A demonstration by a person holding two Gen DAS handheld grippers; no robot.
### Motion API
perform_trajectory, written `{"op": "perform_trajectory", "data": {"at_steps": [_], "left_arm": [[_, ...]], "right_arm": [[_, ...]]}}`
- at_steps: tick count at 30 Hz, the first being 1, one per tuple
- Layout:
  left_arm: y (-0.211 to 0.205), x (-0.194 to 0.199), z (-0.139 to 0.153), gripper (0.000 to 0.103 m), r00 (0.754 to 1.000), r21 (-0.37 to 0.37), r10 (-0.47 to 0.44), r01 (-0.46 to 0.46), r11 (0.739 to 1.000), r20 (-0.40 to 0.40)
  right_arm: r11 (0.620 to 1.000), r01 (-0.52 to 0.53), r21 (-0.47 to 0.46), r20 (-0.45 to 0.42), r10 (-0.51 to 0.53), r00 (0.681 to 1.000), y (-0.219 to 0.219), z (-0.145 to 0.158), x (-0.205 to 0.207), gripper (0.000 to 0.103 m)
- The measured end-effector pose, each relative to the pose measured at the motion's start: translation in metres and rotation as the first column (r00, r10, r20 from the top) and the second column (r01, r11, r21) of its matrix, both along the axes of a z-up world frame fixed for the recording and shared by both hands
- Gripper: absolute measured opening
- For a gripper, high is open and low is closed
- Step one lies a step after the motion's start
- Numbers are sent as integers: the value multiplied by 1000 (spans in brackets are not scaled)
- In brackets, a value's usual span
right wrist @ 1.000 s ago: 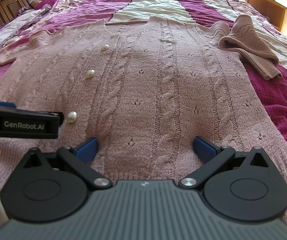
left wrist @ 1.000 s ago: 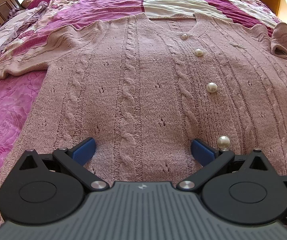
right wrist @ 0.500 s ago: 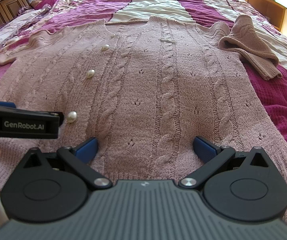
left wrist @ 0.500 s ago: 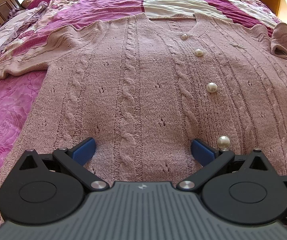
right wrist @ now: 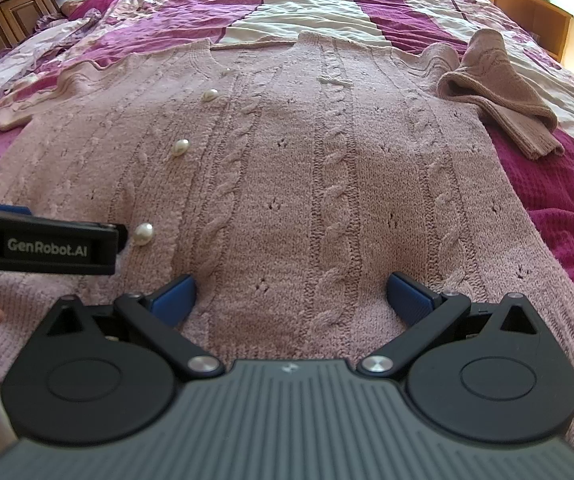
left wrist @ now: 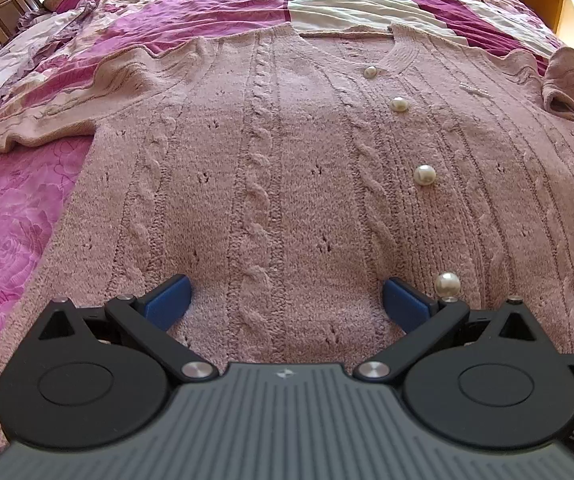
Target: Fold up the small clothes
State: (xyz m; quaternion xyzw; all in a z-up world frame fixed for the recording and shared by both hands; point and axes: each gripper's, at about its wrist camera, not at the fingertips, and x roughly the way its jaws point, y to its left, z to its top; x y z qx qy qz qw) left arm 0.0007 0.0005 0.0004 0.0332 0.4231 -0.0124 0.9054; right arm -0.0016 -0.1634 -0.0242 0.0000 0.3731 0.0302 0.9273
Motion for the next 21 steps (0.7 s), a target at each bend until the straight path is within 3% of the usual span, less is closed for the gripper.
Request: {"op": "perform_trajectory", "data": {"at_steps": [11, 17, 21], "left_arm": [[2, 6, 11, 103, 999, -3, -6, 5, 1000, -36], [4, 5, 37, 103, 1000, 30, 4, -5, 1000, 30], [7, 10, 57, 103, 999, 8, 11, -11, 1000, 40]], "right_arm": [[998, -5, 58, -24, 6, 1000, -9, 18, 4, 103], [996, -37, 76, 8, 36, 999, -23, 47, 7, 103], [995, -44, 86, 31, 41, 999, -38, 63, 14, 103]]}}
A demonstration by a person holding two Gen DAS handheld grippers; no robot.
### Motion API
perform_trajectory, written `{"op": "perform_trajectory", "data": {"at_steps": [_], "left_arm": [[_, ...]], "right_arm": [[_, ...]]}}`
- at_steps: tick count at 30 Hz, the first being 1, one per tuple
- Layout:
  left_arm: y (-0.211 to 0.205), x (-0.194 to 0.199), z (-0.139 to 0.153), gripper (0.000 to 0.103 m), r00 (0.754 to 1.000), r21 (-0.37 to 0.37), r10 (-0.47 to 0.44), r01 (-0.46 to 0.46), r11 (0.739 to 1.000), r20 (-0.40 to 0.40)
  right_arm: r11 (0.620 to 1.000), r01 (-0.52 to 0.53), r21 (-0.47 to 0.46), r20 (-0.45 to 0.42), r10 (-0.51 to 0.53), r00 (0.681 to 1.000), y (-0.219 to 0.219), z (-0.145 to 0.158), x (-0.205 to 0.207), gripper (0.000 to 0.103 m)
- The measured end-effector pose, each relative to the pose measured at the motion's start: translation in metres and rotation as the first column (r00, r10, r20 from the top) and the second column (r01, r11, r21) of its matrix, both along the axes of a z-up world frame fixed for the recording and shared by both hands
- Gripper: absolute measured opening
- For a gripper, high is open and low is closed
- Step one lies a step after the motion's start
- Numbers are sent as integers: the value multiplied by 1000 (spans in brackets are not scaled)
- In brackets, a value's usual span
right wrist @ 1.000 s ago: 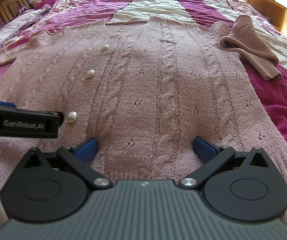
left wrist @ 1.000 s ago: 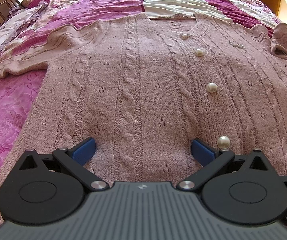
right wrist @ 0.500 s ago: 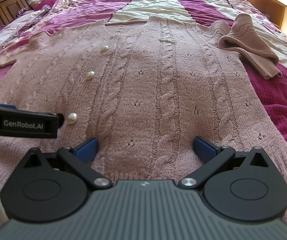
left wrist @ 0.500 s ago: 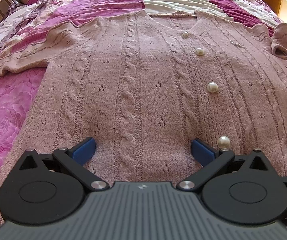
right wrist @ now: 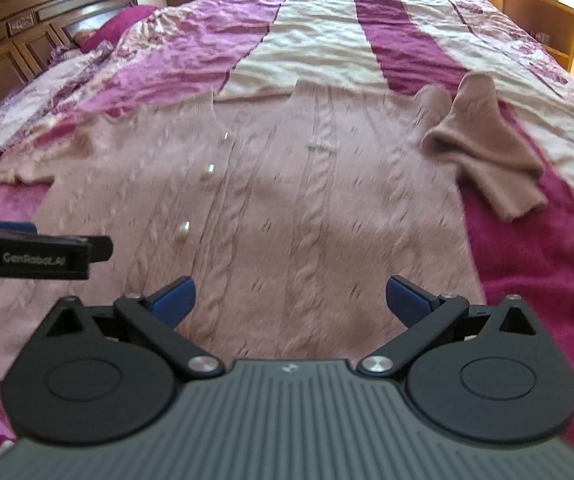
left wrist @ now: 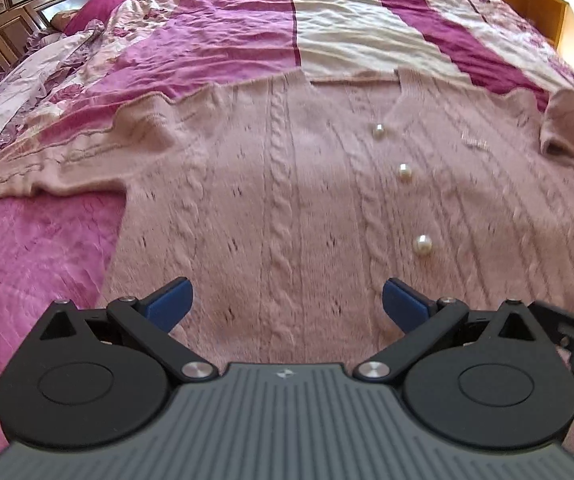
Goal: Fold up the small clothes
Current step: 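Move the right gripper to the bunched sleeve cuff and close on it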
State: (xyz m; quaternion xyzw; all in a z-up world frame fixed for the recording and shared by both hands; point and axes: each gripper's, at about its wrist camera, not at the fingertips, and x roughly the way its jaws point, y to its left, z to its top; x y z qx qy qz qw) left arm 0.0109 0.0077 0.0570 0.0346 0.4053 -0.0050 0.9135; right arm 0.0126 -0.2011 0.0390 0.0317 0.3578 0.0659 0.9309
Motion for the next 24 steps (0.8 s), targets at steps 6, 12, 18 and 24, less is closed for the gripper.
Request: {"op": "perform_trajectory", "data": {"at_steps": [6, 12, 18, 24], "left_arm": [[2, 7, 13, 103, 1000, -21, 1, -1, 1000, -14], [5, 17, 16, 103, 1000, -6, 13, -13, 1000, -18], [10, 30, 12, 103, 998, 14, 43, -43, 999, -34], [12, 41, 7, 103, 996, 24, 67, -65, 998, -59]], "right_arm": [[1000, 7, -10, 21, -7, 1000, -29, 15, 20, 103], [998, 66, -20, 54, -65, 996, -76, 19, 52, 94], [989, 134, -68, 23, -133, 991, -116, 6, 80, 76], [988, 133, -74, -36, -136, 990, -133, -12, 98, 56]]}}
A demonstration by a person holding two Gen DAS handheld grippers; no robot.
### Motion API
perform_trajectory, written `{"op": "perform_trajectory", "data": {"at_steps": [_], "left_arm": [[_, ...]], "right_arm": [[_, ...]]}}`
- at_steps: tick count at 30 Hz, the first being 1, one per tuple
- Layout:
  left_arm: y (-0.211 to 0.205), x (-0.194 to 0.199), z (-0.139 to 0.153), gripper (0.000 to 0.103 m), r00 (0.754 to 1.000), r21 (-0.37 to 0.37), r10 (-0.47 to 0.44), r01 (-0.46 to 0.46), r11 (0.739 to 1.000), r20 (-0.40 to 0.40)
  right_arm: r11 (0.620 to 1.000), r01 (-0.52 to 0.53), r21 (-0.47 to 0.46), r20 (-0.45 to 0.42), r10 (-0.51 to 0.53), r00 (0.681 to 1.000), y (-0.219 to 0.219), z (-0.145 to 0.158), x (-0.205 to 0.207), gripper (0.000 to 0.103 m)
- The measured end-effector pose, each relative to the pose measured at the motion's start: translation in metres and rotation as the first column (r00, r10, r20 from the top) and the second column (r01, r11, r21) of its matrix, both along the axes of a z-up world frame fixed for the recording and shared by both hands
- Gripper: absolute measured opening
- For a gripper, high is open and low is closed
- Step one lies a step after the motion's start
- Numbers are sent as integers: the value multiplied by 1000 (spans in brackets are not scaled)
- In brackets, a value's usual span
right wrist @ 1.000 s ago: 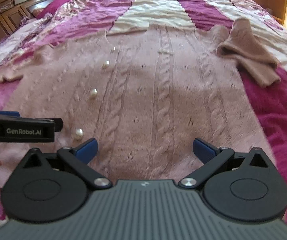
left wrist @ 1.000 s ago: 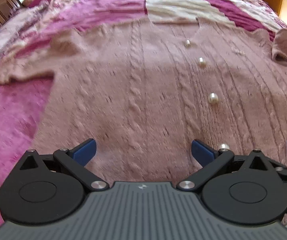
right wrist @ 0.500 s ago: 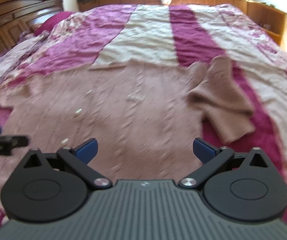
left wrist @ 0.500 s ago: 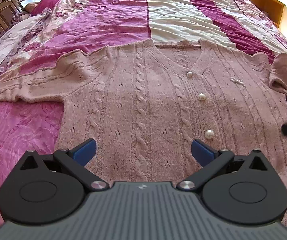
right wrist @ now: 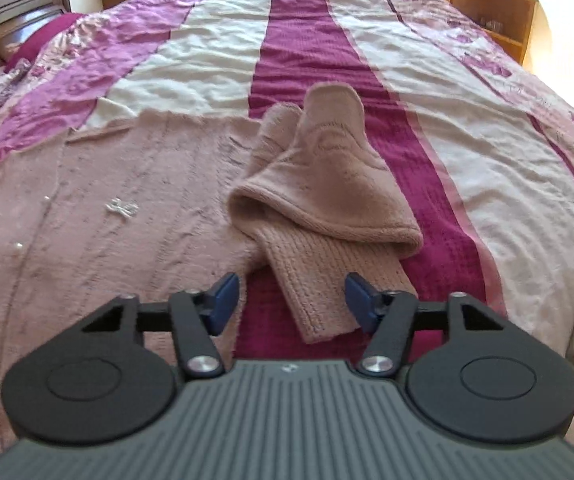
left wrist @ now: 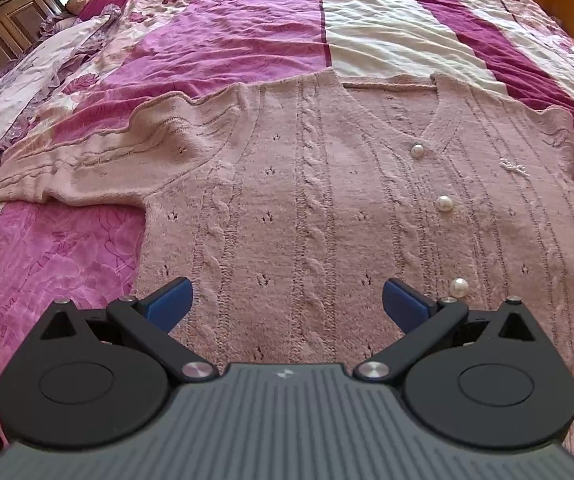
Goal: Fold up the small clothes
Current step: 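Move the right gripper to the bunched sleeve cuff and close on it, then lift the sleeve with the right gripper, lay it across the cardigan body, open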
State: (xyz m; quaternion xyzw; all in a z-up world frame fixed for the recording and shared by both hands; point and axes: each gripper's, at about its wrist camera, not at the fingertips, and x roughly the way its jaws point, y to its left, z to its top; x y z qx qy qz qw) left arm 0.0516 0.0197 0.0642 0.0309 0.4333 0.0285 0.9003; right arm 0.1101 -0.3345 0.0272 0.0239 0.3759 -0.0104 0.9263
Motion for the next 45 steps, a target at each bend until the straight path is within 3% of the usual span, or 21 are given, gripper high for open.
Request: {"op": "perform_trajectory", "data": {"at_steps": [4, 9, 12, 19, 27, 33, 45], "left_arm": [[-2, 3, -2, 103, 1000, 12, -1, 1, 1000, -8], [-2, 6, -1, 103, 1000, 27, -4, 4, 1000, -9], [-1, 6, -1, 103, 1000, 30, -2, 2, 1000, -8], [2, 5, 2, 103, 1000, 29, 2, -2, 1000, 3], [11, 4, 9, 103, 1000, 20, 19, -19, 1000, 19], [25, 3, 16, 103, 998, 19, 51, -51, 998, 34], [57, 2, 30, 103, 990, -2, 121, -122, 993, 70]], "right_arm": [[999, -13, -50, -19, 12, 1000, -1, -8, 6, 47], [995, -21, -95, -28, 19, 999, -3, -7, 10, 18], [997, -18, -69, -34, 16, 999, -8, -1, 11, 12], [999, -30, 18, 18, 30, 999, -13, 35, 12, 11], [977, -70, 203, 73, 56, 996, -3, 67, 21, 11], [932, -103, 346, 97, 73, 993, 12, 76, 31, 11], [857, -139, 495, 223, 29, 974, 63, 113, 51, 11]]}}
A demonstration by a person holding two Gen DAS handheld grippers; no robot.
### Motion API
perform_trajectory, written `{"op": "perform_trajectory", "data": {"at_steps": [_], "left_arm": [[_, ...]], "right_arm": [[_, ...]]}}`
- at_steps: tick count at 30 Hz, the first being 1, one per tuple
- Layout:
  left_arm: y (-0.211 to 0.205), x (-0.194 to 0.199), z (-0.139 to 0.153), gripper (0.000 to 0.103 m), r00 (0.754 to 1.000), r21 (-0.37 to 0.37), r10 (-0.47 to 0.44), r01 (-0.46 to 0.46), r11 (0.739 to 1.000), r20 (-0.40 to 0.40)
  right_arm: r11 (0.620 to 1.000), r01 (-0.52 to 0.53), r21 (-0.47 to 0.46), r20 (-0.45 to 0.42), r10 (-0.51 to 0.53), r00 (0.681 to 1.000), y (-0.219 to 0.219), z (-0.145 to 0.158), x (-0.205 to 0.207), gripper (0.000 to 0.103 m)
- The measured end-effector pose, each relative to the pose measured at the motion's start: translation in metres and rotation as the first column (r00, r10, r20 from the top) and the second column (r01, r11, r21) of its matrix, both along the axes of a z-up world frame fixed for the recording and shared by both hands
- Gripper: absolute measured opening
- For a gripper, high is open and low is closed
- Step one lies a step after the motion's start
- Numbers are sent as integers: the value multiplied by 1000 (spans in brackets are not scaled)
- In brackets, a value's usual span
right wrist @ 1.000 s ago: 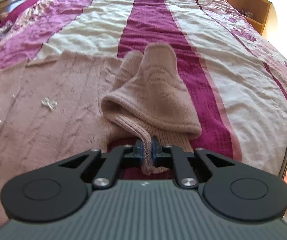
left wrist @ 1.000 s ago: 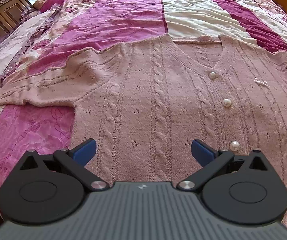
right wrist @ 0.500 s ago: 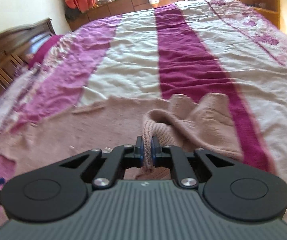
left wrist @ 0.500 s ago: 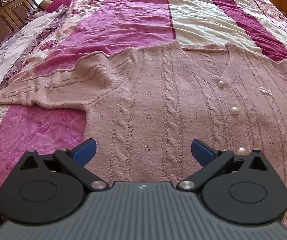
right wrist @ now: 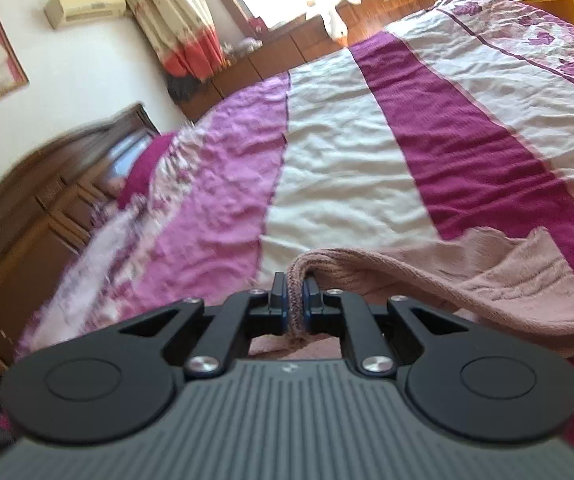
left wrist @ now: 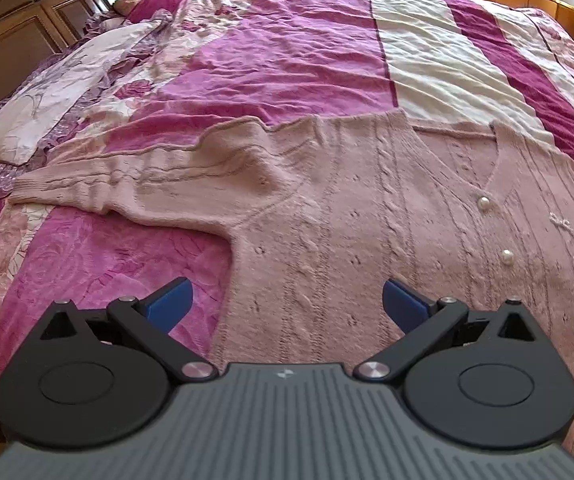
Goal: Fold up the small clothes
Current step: 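Lift the sleeve with the right gripper, lay it across the cardigan body, open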
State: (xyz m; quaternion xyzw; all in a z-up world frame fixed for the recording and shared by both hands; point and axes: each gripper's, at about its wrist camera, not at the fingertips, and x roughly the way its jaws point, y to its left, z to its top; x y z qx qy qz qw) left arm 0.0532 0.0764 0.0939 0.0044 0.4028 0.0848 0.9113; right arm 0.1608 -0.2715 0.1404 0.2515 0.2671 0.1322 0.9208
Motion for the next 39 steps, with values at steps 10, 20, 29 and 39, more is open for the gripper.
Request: {"op": "perform_trajectory", "data": {"at_steps": [10, 20, 29, 39], "left_arm": [[38, -3, 8, 103, 997, -20, 68, -67, 998, 26], [93, -13, 12, 103, 986, -8, 159, -159, 987, 51], [119, -13, -1, 103, 980, -28, 199, -198, 980, 26], [122, -1, -5, 103, 982, -23, 186, -185, 982, 32]], "right_arm": [[996, 5, 94, 84, -13, 996, 74, 30, 29, 11], [978, -27, 209, 28, 22, 999, 160, -10, 53, 11], [968, -46, 247, -138, 83, 987, 213, -88, 61, 11], [967, -92, 238, -246, 152, 957, 228, -124, 42, 14]]}}
